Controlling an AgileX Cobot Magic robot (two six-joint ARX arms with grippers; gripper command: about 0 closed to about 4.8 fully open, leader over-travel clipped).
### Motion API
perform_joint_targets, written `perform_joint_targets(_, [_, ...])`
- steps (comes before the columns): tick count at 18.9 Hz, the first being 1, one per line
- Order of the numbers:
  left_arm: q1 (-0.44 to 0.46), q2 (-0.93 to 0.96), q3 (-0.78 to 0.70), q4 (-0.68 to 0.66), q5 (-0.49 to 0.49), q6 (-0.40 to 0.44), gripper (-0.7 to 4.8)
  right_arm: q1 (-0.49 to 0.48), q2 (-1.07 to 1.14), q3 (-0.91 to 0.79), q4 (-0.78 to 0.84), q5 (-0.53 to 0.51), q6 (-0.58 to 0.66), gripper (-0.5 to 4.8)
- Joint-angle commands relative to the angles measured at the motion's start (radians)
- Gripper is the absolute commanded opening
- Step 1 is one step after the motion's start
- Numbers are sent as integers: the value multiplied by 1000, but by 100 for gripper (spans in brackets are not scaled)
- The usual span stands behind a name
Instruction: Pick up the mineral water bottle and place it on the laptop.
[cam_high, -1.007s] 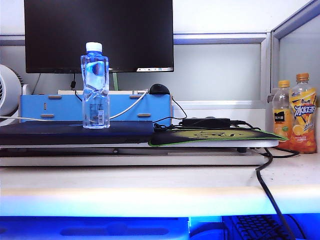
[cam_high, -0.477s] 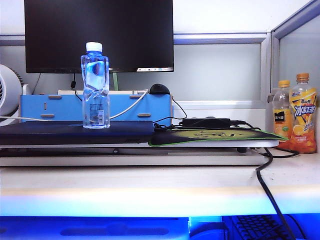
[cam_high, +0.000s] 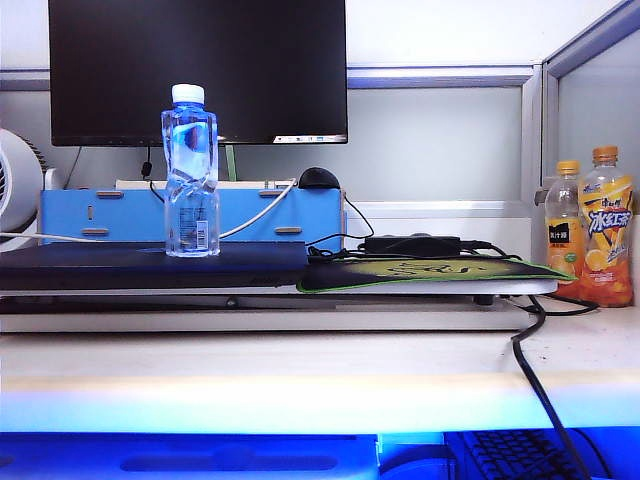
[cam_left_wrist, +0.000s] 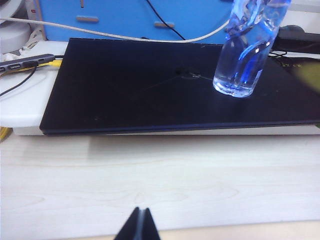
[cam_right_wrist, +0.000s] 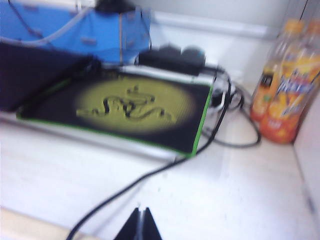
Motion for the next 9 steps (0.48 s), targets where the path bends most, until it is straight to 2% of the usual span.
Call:
perform_joint_targets(1, [0, -2, 0, -6, 6, 1, -2, 0, 0, -42, -10, 41, 4, 22])
perform_joint_targets(9, [0, -2, 0, -6, 6, 1, -2, -31, 0, -73, -43, 173, 95, 21])
